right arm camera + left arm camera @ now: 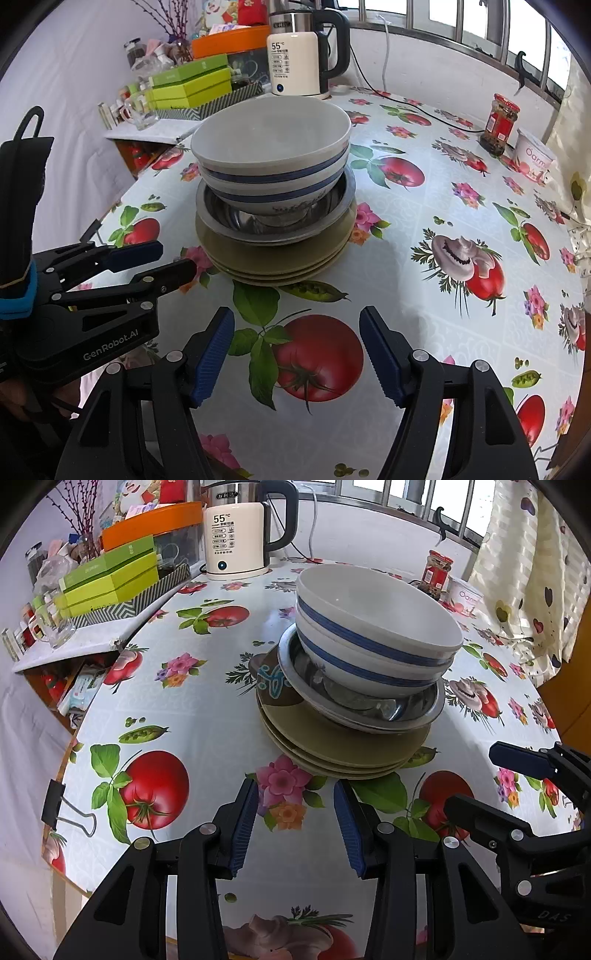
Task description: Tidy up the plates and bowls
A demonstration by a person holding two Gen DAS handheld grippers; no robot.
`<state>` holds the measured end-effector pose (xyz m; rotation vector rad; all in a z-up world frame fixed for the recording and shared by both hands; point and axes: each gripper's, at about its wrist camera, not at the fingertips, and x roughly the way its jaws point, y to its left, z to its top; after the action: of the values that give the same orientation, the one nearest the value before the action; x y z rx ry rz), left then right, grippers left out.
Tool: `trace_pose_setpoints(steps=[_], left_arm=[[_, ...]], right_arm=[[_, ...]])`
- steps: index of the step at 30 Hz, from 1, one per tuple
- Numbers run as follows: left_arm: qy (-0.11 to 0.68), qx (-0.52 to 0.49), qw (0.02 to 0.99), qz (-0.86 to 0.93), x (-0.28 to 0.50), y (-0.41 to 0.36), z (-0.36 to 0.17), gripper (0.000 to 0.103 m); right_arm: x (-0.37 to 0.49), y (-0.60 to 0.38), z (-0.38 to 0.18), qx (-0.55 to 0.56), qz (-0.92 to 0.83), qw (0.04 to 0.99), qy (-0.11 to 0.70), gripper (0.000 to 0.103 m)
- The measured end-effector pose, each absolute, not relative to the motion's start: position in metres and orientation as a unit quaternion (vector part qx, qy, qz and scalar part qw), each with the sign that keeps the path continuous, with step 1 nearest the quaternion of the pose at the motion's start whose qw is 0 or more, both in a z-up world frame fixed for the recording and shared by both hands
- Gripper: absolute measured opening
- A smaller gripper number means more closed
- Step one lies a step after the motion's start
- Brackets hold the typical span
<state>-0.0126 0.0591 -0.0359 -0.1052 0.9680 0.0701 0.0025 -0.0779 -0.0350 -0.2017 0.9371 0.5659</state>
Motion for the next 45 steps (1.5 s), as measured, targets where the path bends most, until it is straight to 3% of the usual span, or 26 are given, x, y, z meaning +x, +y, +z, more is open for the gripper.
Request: trace_pose_setpoints(steps=[45], left_arm=[[0.470,-0.040,0.881,0.034,-0.0125,0.0557,-0.0361,0.044]], right_arm=[[0.0011,-0.0786,-0.0344,-0.097,0.268,0.848,0.447,0.072]])
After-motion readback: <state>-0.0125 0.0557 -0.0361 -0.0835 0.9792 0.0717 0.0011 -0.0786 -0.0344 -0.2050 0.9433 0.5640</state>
